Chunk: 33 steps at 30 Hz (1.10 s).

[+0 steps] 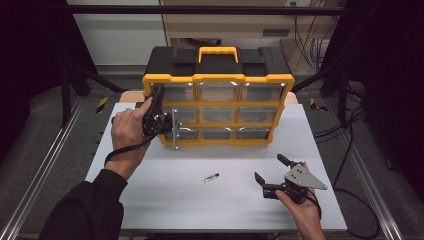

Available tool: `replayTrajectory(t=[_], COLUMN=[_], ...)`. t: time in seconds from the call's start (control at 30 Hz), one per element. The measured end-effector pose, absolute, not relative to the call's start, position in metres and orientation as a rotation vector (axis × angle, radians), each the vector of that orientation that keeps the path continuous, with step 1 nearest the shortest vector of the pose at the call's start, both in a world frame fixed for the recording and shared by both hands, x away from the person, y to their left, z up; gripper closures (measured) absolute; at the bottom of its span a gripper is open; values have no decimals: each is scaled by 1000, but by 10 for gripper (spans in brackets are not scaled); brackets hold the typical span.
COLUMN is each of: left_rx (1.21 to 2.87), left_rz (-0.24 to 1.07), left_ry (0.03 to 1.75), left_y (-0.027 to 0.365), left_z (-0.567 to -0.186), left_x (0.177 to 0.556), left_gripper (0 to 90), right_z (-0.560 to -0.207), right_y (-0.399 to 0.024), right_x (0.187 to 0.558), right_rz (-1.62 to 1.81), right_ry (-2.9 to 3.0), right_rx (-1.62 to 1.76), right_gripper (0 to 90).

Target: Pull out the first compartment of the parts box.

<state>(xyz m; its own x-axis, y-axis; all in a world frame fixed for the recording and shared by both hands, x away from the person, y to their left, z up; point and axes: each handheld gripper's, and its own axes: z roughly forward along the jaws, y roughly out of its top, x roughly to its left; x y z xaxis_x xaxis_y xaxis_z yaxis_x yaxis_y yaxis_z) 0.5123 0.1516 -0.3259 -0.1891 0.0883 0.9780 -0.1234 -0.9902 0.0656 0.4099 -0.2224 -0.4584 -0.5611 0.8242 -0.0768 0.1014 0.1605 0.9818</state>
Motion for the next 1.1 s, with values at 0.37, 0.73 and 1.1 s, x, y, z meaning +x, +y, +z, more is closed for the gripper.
replayTrajectory(t=[0.37, 0.73, 1.1], left_rx=[1868, 1860, 1842], left_rz=[2373, 2356, 2351], left_ry=[-34, -31, -20], left_y=[149, 150, 151], left_z=[-330, -329, -330], left_x=[514, 502, 484], left_gripper=[793, 812, 811], right_z=[-458, -458, -458], right_y=[-222, -222, -221], right_x=[409, 409, 409], right_rz=[1455, 1454, 1449], right_ry=[1804, 1802, 1805], right_rx=[877, 873, 868], right_gripper=[39, 38, 38])
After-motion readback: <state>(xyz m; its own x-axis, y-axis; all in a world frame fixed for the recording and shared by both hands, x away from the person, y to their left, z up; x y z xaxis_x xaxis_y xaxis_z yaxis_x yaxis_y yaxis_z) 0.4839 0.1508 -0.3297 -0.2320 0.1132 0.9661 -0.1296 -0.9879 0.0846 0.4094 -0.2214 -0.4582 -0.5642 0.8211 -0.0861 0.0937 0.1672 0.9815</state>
